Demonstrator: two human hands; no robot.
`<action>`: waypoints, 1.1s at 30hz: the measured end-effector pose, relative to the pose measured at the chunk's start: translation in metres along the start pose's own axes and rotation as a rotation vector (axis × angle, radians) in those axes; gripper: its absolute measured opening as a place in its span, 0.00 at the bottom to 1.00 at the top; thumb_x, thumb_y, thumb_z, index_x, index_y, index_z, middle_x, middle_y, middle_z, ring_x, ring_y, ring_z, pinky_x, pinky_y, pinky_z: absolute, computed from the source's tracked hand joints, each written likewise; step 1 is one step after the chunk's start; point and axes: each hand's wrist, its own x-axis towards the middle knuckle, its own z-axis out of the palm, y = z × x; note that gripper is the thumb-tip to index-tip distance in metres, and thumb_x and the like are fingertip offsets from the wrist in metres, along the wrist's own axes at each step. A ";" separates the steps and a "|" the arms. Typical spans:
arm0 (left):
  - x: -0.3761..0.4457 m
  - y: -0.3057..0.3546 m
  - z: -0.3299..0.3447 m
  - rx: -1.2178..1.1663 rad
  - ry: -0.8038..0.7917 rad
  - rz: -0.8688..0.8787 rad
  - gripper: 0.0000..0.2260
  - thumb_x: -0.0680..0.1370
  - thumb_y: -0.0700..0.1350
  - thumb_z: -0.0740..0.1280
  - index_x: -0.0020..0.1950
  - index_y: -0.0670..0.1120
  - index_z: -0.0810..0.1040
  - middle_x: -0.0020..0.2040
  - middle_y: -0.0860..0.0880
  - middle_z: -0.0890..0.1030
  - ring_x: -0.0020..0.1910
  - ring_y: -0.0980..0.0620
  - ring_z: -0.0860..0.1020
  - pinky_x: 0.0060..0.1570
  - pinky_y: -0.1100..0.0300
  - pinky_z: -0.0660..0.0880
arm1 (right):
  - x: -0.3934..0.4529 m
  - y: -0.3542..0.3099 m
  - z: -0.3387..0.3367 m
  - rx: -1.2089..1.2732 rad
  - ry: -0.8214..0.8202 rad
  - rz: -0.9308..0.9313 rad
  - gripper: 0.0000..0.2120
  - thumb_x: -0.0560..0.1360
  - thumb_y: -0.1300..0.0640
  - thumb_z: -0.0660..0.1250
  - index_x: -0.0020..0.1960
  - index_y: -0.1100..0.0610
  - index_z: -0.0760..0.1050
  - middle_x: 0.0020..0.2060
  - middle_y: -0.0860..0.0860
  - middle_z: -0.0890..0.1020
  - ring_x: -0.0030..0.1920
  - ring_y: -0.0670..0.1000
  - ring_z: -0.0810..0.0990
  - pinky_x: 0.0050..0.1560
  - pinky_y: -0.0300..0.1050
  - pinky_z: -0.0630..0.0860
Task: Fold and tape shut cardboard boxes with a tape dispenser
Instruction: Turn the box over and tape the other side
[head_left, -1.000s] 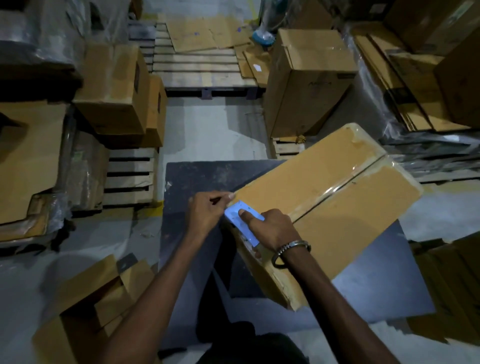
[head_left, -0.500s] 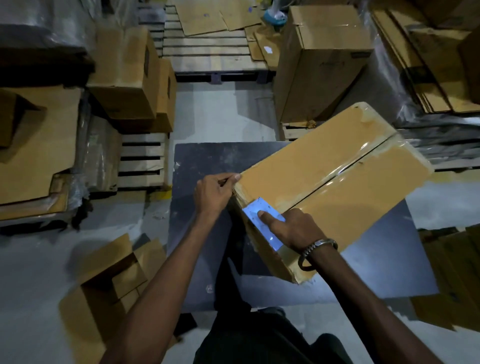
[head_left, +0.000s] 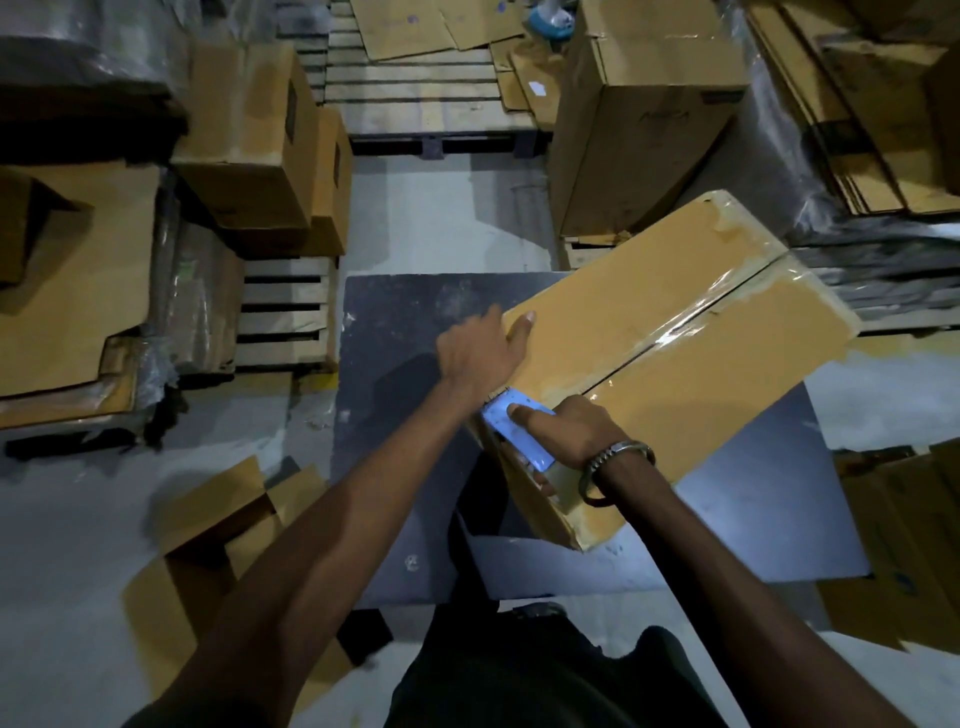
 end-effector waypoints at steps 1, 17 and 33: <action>-0.003 0.000 0.004 0.031 0.067 0.006 0.30 0.84 0.69 0.51 0.60 0.45 0.79 0.57 0.41 0.84 0.55 0.34 0.83 0.51 0.46 0.76 | 0.000 0.000 -0.001 0.008 -0.009 0.005 0.24 0.79 0.35 0.65 0.38 0.55 0.71 0.38 0.51 0.75 0.45 0.57 0.76 0.44 0.47 0.69; -0.007 0.002 0.011 0.081 0.109 0.000 0.32 0.85 0.67 0.49 0.69 0.43 0.76 0.67 0.38 0.80 0.65 0.36 0.79 0.59 0.43 0.73 | -0.044 0.074 0.008 0.011 -0.013 0.085 0.28 0.77 0.32 0.65 0.34 0.55 0.69 0.32 0.51 0.73 0.33 0.51 0.72 0.31 0.45 0.63; -0.057 0.025 0.065 0.228 0.135 0.223 0.39 0.84 0.70 0.49 0.87 0.46 0.53 0.87 0.44 0.51 0.86 0.46 0.46 0.82 0.40 0.42 | -0.088 0.125 0.021 0.097 0.046 0.030 0.29 0.80 0.34 0.63 0.33 0.57 0.75 0.29 0.52 0.78 0.36 0.54 0.79 0.35 0.47 0.69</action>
